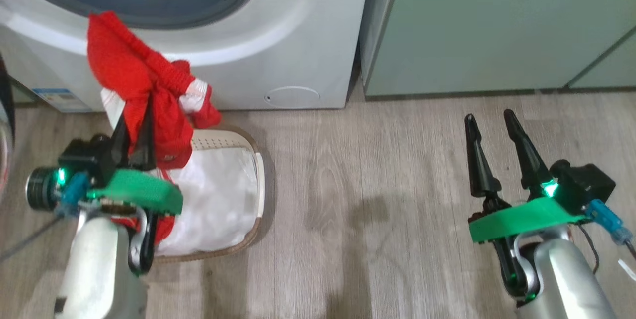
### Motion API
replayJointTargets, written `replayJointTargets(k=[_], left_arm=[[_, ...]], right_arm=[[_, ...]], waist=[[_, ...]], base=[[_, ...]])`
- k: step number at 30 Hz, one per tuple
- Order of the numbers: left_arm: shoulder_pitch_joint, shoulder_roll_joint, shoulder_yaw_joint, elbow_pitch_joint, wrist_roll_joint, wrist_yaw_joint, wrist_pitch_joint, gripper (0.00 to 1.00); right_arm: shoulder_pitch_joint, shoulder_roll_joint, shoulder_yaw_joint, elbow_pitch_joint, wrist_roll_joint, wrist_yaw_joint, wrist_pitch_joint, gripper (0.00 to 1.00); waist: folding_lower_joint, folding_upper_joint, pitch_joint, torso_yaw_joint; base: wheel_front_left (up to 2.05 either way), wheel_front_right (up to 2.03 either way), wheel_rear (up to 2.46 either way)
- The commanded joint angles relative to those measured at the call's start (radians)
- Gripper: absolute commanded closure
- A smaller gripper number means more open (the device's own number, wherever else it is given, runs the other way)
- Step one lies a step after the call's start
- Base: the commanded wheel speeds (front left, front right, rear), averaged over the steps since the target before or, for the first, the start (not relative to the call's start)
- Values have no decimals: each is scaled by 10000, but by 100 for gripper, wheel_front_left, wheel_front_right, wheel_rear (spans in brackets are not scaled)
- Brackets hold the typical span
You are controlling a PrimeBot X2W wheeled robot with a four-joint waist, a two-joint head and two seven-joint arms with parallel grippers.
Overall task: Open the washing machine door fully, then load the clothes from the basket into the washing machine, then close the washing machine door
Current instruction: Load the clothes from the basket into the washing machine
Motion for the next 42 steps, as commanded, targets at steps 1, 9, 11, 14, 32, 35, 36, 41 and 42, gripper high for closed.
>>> replayJointTargets(k=[1, 9, 11, 14, 32, 35, 36, 41, 42], left_arm=[[170, 17, 463, -653, 113, -54, -125, 100], [1480, -472, 636, -1742, 279, -250, -125, 100], [1576, -502, 633, -1812, 287, -273, -125, 100], [1820, -574, 570, -2003, 301, -282, -125, 100], [1621, -651, 638, -2268, 192, -328, -126, 100], [1275, -651, 841, -2241, 258, -413, -126, 100], [1122, -651, 910, -2221, 298, -445, -126, 100], [-74, -432, 1292, -1929, 448, -578, -126, 100], [-437, -322, 1373, -1806, 468, -608, -126, 100]], right_arm=[[140, -14, 172, -305, -19, 0, -93, 0], [427, -14, 158, -272, -36, 0, -93, 0], [455, -14, 155, -270, -30, 0, -93, 0], [523, -14, 141, -262, -9, 0, -93, 0], [448, -14, 256, -431, -5, 0, -93, 0], [336, -14, 271, -517, -3, 0, -93, 0], [290, -14, 271, -548, 4, 0, -93, 0], [-34, -14, 372, -737, -14, 0, -93, 0], [-108, -14, 365, -773, 2, 0, -93, 0]], waist=[[1, 0, -287, 80], [1, 0, -811, 195], [1, 0, -856, 200], [1, 0, -973, 227], [1, 0, -210, -144], [1, 0, 268, -299], [1, 0, 431, -348], [1, 0, 1551, -708], [1, 0, 1759, -787]], base=[[0, 0, 0], [0, 0, 0], [0, 0, 0], [0, 0, 0], [0, 0, 0], [0, 0, 0], [0, 0, 0], [0, 0, 0], [0, 0, 0]])
